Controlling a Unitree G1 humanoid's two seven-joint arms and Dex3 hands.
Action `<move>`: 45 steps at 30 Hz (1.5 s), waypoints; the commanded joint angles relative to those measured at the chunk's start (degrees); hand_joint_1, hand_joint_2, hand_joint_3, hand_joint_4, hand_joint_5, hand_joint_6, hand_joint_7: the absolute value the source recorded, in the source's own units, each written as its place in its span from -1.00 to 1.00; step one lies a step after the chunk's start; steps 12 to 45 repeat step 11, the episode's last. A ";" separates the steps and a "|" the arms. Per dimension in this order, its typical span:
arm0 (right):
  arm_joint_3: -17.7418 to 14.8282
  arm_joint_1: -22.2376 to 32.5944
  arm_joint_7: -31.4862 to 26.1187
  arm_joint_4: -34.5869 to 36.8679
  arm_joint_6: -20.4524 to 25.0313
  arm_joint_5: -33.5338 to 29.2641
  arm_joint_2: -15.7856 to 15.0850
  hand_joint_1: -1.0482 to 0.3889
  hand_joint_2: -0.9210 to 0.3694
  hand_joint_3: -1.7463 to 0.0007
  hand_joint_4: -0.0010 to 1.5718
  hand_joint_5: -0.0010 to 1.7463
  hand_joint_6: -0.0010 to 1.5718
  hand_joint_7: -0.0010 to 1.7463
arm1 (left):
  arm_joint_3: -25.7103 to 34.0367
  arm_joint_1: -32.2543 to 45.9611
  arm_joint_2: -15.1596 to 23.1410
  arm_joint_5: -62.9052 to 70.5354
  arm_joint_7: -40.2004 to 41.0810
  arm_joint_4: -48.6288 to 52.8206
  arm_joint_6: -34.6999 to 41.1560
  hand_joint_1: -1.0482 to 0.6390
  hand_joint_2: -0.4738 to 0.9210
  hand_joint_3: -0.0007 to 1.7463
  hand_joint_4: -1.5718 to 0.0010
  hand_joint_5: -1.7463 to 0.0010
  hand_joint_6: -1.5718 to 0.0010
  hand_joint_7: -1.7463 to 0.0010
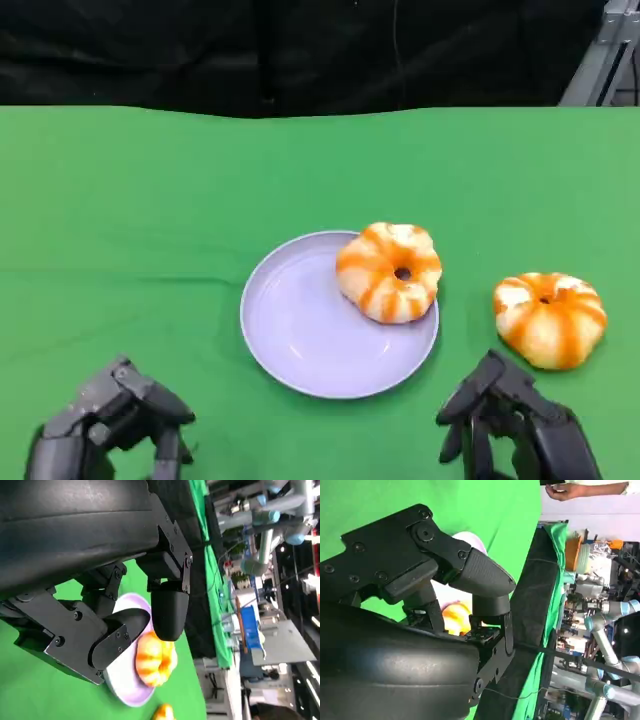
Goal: Grasp the bread from the table and place it into the plate.
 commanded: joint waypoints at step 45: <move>-0.80 -1.00 2.09 2.49 -1.97 1.83 -2.57 -0.18 -0.70 -0.30 -0.15 1.00 -0.35 1.00 | 0.26 -0.17 -0.63 -2.43 -1.18 0.63 0.51 0.07 0.52 0.18 0.07 -1.00 0.08 -0.75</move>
